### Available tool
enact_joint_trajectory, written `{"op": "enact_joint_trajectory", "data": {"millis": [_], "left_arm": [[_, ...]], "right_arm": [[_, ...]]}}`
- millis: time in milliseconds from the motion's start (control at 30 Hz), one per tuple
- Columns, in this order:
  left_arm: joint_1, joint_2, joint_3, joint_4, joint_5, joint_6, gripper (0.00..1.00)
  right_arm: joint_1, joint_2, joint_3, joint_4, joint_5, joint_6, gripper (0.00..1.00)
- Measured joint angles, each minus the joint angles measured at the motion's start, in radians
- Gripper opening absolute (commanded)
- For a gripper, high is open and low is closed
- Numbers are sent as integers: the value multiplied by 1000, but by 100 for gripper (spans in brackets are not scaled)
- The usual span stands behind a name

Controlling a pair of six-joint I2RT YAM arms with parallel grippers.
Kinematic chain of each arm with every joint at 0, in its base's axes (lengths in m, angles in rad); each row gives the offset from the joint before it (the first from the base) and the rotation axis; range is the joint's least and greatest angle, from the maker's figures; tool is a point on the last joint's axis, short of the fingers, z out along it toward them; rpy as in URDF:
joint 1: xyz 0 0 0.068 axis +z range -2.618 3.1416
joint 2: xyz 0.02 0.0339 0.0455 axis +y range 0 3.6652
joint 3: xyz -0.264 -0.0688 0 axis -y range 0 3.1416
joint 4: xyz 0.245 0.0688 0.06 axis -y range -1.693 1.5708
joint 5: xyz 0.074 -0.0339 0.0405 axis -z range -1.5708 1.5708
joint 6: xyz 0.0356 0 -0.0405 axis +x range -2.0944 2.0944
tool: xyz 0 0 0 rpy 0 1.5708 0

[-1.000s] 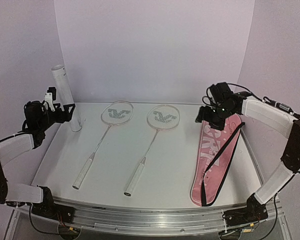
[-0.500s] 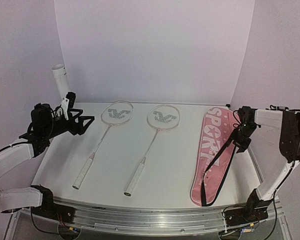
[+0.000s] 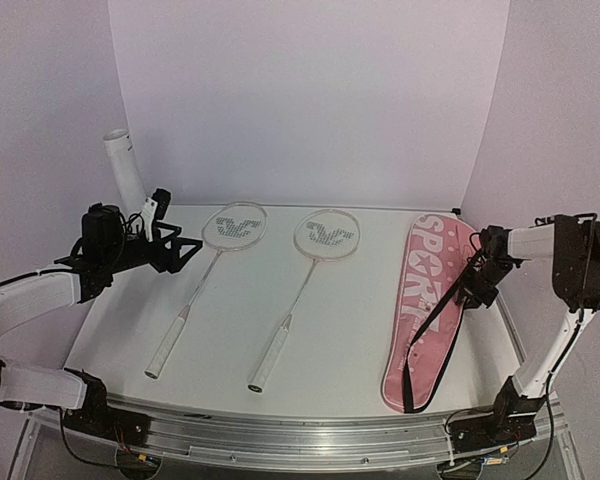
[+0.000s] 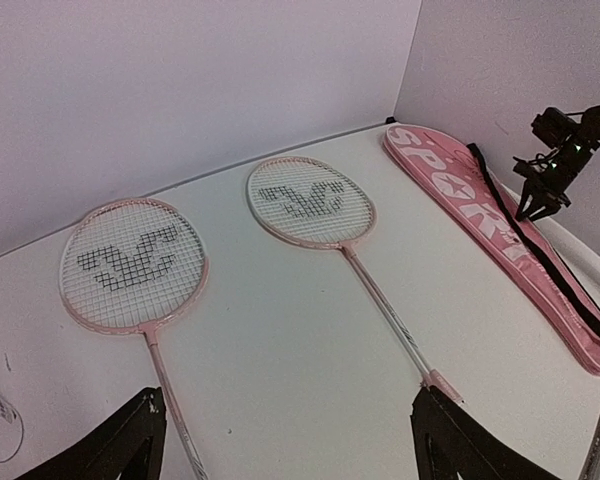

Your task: Pack up the badminton gear

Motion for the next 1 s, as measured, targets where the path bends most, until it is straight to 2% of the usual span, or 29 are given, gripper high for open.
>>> {"op": "enact_joint_trajectory", "data": {"millis": [233, 400, 533, 667, 833, 900, 1000], "left_arm": [[-30, 18, 13, 24, 18, 32, 78], [-101, 9, 18, 25, 27, 58, 72], [-178, 9, 60, -13, 23, 61, 69], [-264, 68, 229, -89, 15, 45, 72], [-386, 162, 456, -154, 15, 68, 78], [-438, 199, 518, -178, 17, 78, 81], [-502, 251, 576, -220, 23, 104, 81]], "right_arm": [[-5, -42, -21, 15, -24, -6, 0], [83, -182, 54, -126, 68, 3, 0], [244, -341, 175, -197, 165, 55, 0], [429, -440, 272, -224, 273, 159, 0], [655, -430, 349, -174, 385, 307, 0], [732, -390, 375, -139, 414, 347, 0], [831, -301, 438, -83, 456, 385, 0]]}}
